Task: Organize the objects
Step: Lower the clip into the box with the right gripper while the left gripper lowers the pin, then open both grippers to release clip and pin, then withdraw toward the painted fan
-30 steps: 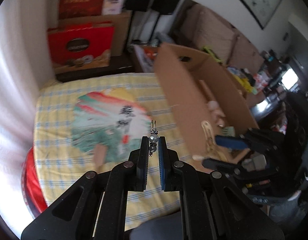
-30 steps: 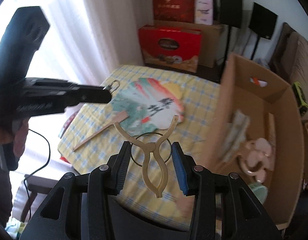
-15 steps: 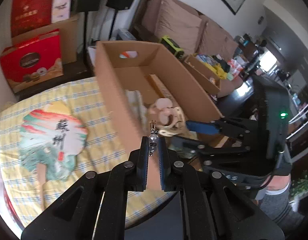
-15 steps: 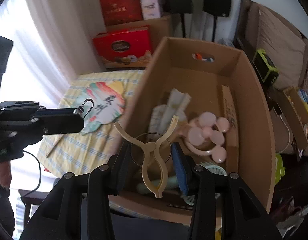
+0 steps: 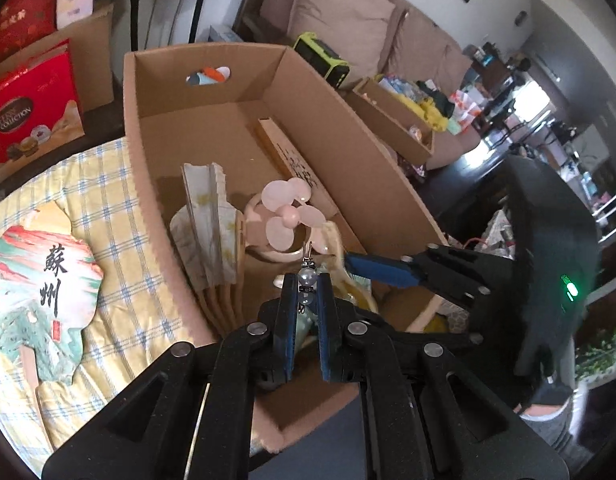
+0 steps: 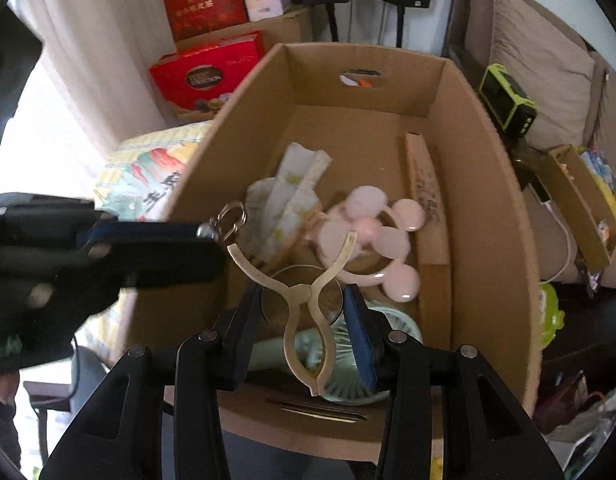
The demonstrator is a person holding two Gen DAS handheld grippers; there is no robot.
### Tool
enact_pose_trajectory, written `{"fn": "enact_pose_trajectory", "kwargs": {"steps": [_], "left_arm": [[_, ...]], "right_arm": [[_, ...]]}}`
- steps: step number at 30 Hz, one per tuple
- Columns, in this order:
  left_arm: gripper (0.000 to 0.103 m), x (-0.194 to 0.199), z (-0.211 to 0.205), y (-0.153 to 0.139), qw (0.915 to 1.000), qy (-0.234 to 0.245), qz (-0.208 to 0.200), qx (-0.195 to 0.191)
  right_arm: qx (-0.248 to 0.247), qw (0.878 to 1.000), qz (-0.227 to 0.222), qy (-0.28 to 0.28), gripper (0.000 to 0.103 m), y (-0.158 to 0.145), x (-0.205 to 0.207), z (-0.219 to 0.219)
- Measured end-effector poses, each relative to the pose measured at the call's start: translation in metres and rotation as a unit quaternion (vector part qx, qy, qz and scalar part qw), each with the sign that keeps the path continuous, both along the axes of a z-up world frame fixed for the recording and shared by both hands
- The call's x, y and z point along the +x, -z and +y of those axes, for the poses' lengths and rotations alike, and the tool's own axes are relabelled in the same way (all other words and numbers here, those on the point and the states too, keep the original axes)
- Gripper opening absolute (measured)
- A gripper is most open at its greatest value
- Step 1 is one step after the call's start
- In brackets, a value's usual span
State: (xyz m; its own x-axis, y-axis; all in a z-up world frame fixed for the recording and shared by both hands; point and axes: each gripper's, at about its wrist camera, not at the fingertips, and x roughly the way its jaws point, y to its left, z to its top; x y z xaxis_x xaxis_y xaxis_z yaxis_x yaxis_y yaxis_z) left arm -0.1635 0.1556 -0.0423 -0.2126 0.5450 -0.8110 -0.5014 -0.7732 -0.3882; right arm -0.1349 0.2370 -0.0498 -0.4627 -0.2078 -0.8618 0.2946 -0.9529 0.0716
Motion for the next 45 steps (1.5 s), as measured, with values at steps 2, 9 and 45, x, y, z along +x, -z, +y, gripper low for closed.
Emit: {"fn": "enact_pose_trajectory", "kwargs": {"steps": [2, 9, 45], "left_arm": [[0.009, -0.006, 0.005, 0.002, 1.0, 0.002, -0.005, -0.004], [0.008, -0.013, 0.015, 0.016, 0.9998, 0.002, -0.017, -0.013], [0.083, 0.004, -0.098, -0.019, 0.9924, -0.118, 0.035, -0.005]], "right_arm": [[0.001, 1.0, 0.003, 0.009, 0.042, -0.001, -0.001, 0.007], [-0.004, 1.0, 0.001, 0.017, 0.042, -0.001, -0.004, 0.018], [-0.055, 0.998, 0.006, 0.009, 0.055, -0.008, -0.013, -0.016]]}}
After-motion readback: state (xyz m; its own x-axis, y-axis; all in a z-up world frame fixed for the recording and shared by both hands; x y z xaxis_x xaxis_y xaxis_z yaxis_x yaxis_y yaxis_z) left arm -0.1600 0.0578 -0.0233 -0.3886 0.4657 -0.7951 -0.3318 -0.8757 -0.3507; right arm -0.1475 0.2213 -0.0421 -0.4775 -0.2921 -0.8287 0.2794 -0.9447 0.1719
